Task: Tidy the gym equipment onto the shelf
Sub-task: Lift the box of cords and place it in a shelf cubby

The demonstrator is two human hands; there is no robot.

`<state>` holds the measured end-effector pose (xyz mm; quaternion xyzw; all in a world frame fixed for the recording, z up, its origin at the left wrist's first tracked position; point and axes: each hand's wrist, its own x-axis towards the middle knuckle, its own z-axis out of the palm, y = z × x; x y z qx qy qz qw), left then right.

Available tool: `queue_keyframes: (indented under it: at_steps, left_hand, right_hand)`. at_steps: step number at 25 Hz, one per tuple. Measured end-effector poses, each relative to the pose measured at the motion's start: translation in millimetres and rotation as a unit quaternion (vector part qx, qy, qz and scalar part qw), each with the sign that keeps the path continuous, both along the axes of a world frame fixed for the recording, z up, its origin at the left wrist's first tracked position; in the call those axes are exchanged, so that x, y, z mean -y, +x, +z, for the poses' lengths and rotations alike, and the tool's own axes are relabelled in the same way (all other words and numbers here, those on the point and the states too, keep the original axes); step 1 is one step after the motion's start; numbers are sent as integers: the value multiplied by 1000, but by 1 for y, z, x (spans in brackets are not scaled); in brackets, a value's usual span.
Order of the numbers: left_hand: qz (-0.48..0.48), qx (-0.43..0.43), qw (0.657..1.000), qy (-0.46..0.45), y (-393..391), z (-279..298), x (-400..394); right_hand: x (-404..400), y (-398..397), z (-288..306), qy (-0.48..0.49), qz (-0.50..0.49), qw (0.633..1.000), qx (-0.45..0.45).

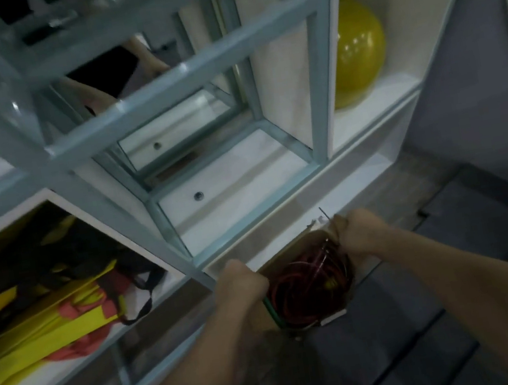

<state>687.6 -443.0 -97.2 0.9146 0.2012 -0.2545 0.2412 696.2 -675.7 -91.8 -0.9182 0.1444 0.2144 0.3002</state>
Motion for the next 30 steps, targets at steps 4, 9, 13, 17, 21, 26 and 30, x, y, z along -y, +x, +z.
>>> queue_keyframes:
  at_steps: [4, 9, 13, 17, 21, 26, 30]
  left_hand:
    - [101, 38, 989, -98, 9, 82, -9]
    - [337, 160, 873, -314, 0, 179, -18]
    - [375, 231, 787, -432, -1, 212, -19]
    - [372, 246, 719, -533, -1, 205, -14]
    - [350, 271, 685, -578, 4, 189, -1]
    - [398, 312, 612, -608, 32, 183, 5]
    - [398, 313, 624, -596, 39, 168, -2]
  right_hand:
    - [17, -2, 101, 116, -52, 992, 10]
    - [19, 5, 219, 212, -89, 971, 71]
    - [5, 17, 252, 274, -133, 941, 146]
    - [-16, 33, 244, 347, -193, 898, 190]
    - [-35, 45, 205, 441, -191, 854, 201]
    - [-48, 81, 173, 481, -194, 823, 231]
    - [-60, 103, 157, 466, -189, 831, 239]
